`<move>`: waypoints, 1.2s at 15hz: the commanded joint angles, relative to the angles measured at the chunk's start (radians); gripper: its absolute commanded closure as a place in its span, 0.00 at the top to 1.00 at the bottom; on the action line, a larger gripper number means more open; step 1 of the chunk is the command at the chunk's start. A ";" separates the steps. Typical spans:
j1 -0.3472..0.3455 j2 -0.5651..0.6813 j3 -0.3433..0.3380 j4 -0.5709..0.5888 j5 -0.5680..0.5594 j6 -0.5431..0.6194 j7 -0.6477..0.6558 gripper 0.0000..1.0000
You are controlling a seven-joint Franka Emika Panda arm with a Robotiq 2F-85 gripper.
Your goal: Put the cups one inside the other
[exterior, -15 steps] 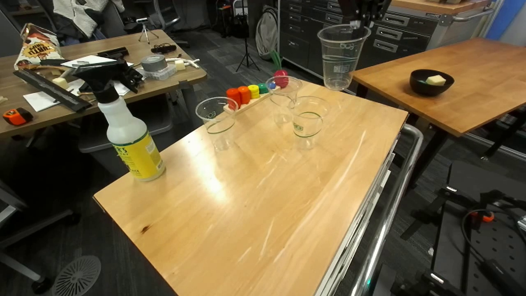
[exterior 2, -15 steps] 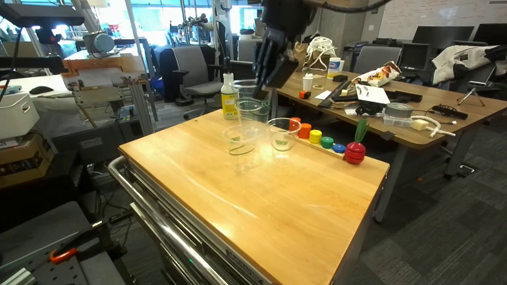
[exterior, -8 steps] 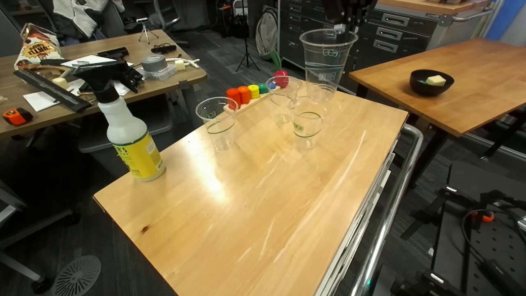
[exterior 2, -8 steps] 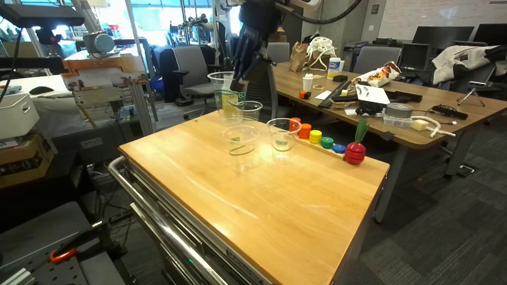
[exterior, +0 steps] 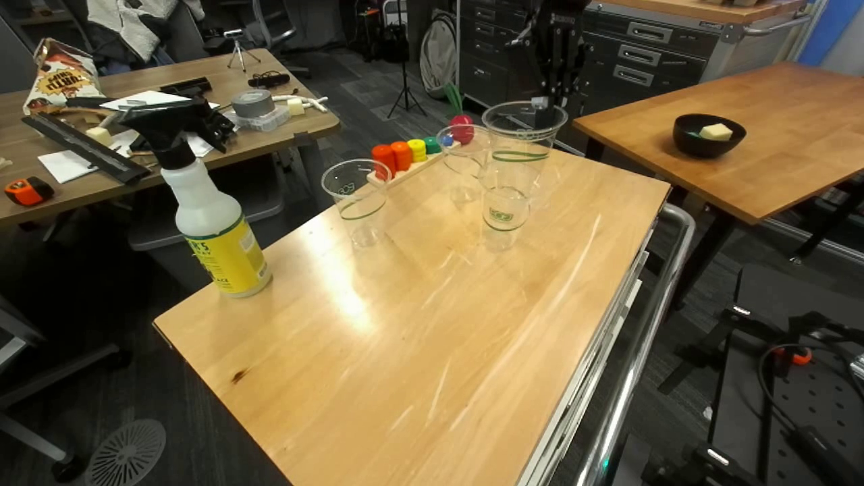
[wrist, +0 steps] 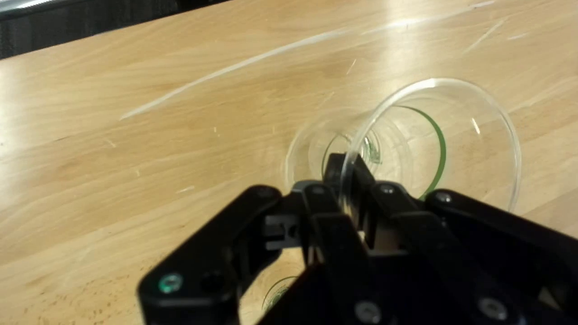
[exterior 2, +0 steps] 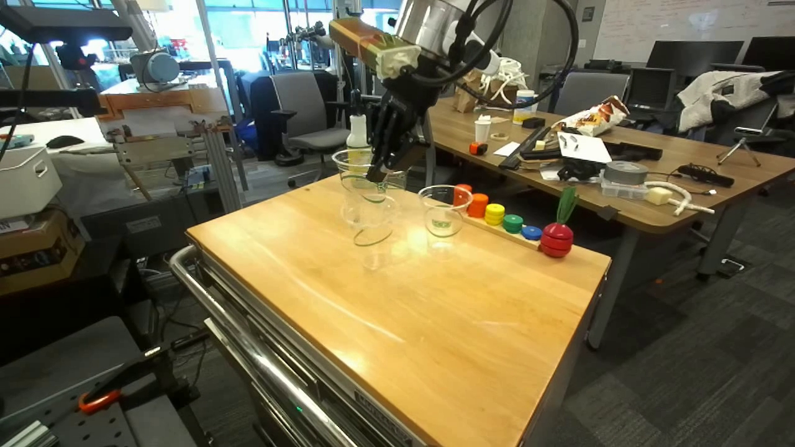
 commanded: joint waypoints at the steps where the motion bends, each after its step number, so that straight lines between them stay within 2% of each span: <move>1: -0.001 0.021 0.004 0.007 -0.002 0.039 -0.038 0.05; 2: -0.001 0.025 0.004 0.005 -0.004 0.048 -0.043 0.10; 3: -0.002 0.027 0.004 0.004 -0.005 0.053 -0.047 0.32; 5: -0.003 0.023 0.004 -0.002 -0.004 0.061 -0.054 0.36; 6: -0.003 0.021 0.004 -0.005 -0.007 0.066 -0.059 0.41; 13: -0.002 0.016 -0.001 -0.041 -0.050 0.100 -0.060 0.95; 14: -0.001 0.017 -0.001 -0.047 -0.058 0.105 -0.059 0.99; 18: 0.000 0.030 0.000 -0.066 -0.086 0.130 -0.053 1.00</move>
